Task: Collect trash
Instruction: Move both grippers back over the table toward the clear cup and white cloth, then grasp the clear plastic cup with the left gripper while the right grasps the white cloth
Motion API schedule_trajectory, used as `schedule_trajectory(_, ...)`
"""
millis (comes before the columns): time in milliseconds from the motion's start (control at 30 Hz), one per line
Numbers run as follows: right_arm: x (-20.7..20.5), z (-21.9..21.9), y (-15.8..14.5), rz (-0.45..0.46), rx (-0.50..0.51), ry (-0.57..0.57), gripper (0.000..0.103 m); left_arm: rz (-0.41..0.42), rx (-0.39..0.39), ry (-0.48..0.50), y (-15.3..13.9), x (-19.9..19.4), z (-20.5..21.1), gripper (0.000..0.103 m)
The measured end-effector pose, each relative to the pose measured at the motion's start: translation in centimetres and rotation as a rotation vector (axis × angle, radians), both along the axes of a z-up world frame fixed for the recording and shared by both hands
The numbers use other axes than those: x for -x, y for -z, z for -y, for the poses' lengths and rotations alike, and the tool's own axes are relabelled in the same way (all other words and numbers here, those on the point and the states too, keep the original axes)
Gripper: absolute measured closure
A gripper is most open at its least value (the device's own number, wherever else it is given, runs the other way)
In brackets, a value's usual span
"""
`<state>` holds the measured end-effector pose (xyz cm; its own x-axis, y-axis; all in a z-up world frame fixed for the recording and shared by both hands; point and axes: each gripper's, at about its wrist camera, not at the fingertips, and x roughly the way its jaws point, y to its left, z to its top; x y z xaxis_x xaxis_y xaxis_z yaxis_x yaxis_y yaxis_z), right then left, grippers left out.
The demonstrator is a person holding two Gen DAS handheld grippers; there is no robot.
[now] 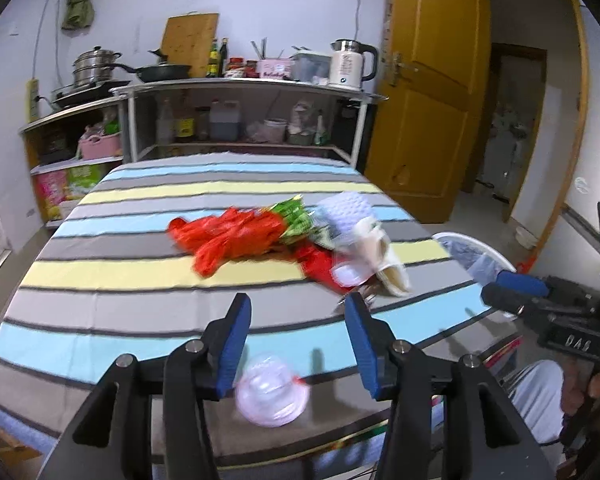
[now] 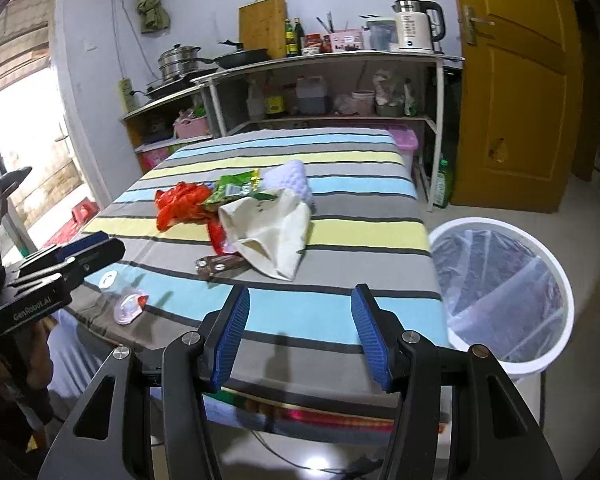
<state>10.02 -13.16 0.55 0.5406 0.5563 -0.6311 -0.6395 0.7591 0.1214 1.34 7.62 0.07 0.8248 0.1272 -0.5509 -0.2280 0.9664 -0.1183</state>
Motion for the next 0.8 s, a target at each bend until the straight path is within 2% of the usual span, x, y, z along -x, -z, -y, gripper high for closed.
schedule_trajectory(300, 0.0, -2.4, 0.8, -0.007, 0.031, -0.049, 0.049, -0.069, 0.023, -0.018, 3.2, 0.5, -1.3, 0.054)
schedule_trajectory(467, -0.5, -3.7, 1.1, -0.009, 0.047, -0.057, 0.049, -0.084, 0.039, -0.004, 3.9, 0.2, -1.6, 0.071)
schedule_trajectory(800, -2.0, -7.2, 1.5, 0.008, 0.074, -0.088, 0.049, -0.057, 0.059, 0.000, 3.1, 0.2, -2.2, 0.071)
